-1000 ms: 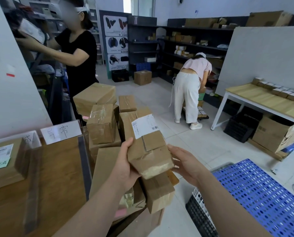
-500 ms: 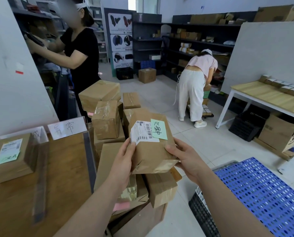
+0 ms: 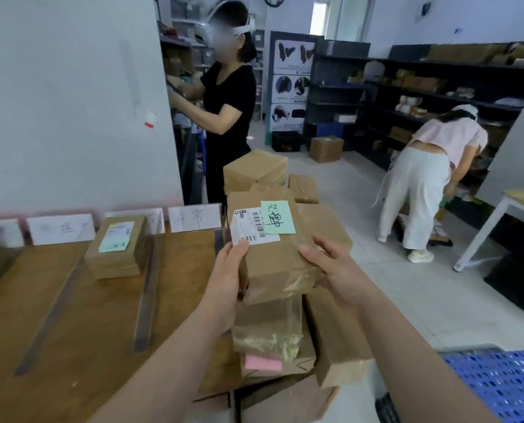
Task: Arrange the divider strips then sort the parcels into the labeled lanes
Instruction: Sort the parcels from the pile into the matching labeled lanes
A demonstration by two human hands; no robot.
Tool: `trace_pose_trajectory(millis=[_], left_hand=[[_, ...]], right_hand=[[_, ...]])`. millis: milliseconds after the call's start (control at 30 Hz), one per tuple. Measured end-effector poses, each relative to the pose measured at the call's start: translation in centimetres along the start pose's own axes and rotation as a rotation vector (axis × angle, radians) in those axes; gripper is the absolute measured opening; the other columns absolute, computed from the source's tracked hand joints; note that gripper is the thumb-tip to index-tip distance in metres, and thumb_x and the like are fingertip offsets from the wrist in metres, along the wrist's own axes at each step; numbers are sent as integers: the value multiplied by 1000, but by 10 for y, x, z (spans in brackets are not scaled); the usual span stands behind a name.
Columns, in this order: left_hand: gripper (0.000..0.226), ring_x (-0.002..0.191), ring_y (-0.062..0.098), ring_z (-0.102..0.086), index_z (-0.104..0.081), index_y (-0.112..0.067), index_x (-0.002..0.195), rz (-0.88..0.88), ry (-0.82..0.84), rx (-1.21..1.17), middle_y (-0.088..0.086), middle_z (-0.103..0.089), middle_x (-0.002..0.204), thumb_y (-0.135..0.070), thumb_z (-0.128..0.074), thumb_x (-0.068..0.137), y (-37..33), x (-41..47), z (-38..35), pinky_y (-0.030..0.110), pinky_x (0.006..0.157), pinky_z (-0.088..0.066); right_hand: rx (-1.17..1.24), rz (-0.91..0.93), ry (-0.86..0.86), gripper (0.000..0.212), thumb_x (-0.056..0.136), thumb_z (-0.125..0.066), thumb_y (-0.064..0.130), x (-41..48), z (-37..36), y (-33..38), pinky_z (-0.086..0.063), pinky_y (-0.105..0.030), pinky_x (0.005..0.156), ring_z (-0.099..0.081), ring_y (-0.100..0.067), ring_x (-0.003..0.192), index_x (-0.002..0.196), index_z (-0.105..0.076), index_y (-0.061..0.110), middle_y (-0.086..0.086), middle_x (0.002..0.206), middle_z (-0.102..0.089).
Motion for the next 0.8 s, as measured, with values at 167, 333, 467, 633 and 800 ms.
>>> trace_pose_trajectory(millis=[167,333,467,633,800], left_hand=[[46,110,26,-66,-54,-36,129,-3,-127,-87,1,-69,121,-60,-50,90,-19,-12,81,52,90,-55],[58,90,19,-66,-54,-36,132,12,-261,-150,7,-66,125,-59,-61,80,-46,-36,180,35,58,-59],[68,92,13,-69,-31,-43,143,-55,-417,-164,-9,-76,94,-56,-63,85,-84,-55,283,35,61,-56],[69,69,18,-74,-31,-27,143,-67,-539,-134,-1,-68,107,-44,-67,87,-123,-78,399,34,50,-55],[80,98,28,-66,-20,-30,146,-57,-584,-187,5,-62,118,-42,-71,85,-139,-72,477,49,65,-60]], right_hand=[[-42,-103,212,83,56,-85,59,17,-94,-8,-57,-40,79,-70,-16,100,129,-53,36,6,115,-71],[-24,-150,285,66,67,-82,47,31,-190,-21,-58,-40,77,-71,-17,93,123,-58,24,4,103,-74],[-13,-219,353,62,65,-81,51,36,-278,-38,-58,-38,76,-67,-24,104,117,-61,22,-2,112,-70],[-27,-221,303,67,60,-81,56,50,-384,-51,-56,-36,81,-63,-20,105,115,-60,23,2,110,-69],[17,-271,190,63,76,-74,53,70,-466,-73,-49,-43,97,-60,-23,109,122,-54,16,-4,118,-64]])
Point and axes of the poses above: each hand's wrist, its own x-axis towards the middle knuckle, its own z-axis out of the back of the hand, y = z × x, the point moved 9 cm from there along x, towards the middle knuckle
